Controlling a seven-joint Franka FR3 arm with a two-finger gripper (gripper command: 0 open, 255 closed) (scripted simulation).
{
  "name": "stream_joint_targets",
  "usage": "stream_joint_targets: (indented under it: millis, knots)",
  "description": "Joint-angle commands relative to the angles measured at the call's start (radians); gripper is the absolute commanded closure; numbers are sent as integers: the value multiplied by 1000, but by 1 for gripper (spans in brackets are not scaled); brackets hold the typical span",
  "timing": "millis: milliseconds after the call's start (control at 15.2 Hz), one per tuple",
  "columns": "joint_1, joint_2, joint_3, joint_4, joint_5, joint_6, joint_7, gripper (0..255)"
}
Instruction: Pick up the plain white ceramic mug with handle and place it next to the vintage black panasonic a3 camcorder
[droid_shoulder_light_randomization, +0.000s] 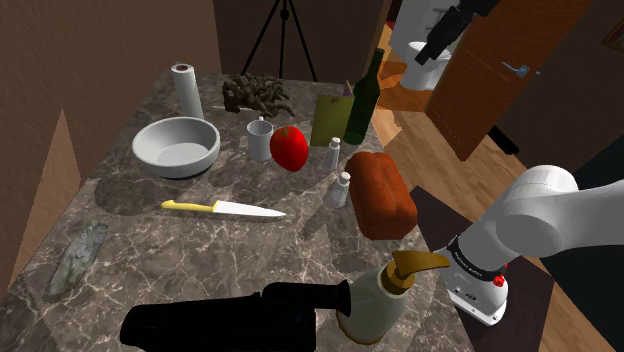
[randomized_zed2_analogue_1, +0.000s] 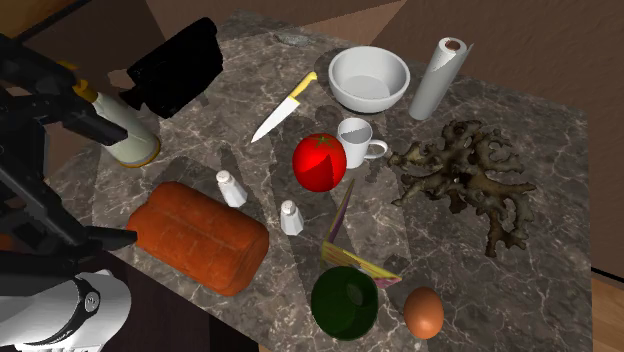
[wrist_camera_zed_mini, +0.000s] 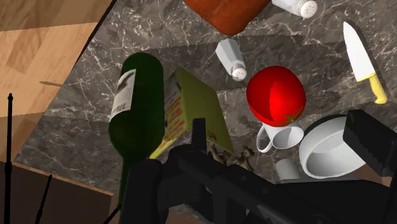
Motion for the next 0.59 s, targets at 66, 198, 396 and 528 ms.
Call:
stream_joint_targets:
  millis: [66, 198, 396, 528]
  knots:
    - [5, 25, 14, -1, 4, 22, 8, 0]
    - [15, 79, 41, 1, 10, 66, 26, 0]
    - [29, 165, 80, 12, 16, 129, 52, 0]
    - [36, 226, 106, 25, 17, 168, 70, 0]
